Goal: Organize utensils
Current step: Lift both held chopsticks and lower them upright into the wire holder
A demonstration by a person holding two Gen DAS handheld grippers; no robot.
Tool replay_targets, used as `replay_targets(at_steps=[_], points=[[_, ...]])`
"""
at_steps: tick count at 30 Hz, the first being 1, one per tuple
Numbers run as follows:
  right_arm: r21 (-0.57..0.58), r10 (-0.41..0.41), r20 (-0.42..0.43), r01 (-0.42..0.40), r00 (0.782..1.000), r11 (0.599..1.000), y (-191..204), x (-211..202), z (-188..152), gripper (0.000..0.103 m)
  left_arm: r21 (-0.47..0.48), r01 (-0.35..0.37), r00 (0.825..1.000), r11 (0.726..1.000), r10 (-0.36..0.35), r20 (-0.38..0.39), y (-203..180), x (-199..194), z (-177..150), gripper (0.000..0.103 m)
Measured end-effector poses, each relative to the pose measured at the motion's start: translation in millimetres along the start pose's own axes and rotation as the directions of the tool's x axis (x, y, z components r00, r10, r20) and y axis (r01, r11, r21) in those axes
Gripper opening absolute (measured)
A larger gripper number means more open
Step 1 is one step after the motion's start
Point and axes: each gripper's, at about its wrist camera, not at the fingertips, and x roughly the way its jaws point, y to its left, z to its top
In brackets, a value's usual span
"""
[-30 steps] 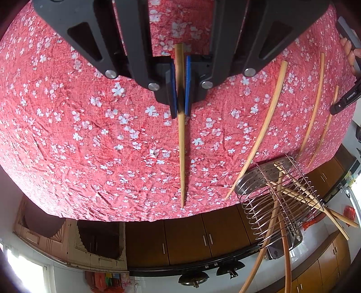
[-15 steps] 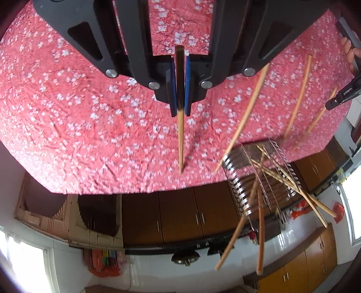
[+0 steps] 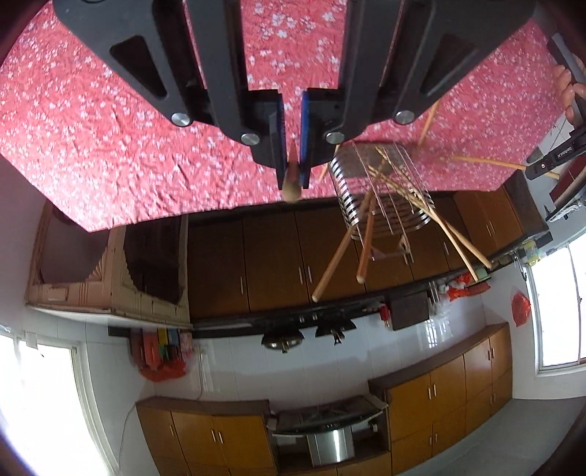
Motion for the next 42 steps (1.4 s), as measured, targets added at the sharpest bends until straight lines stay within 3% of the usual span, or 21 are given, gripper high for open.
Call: replay_targets(at_steps=[12,17,22,27,36,42], points=[[0.009,0.067,0.066,-0.067,0.996,0.998,13,-5,50,0.008,-0.029,-0.008,0.999,1.000,0.010,0.043,6,-1,32,0.007],[0.049,0.142,0.083,-0.146,0.986,0.988,18,-12,79,0.007,-0.018,0.044,0.997,0.999,-0.043,0.071,-4,-16,54,0.006],[0.074,0.226,0.130,-0.236,0.966,0.969,28,-19,116,0.007,0.002,0.118,0.985,0.993,-0.118,0.125,-27,-40,86,0.006],[0.027,0.224,0.202,-0.234,0.953,0.972,54,-16,146,0.007,0.006,0.132,0.964,0.991,-0.129,0.231,-58,-50,121,0.006],[-0.027,0.189,0.220,-0.187,0.957,0.982,78,27,155,0.007,-0.091,0.111,0.922,0.990,-0.069,0.381,-88,-12,148,0.006],[0.012,0.201,0.152,-0.205,0.968,0.979,70,65,141,0.007,-0.135,0.076,0.932,0.988,-0.022,0.363,-86,33,133,0.006]])
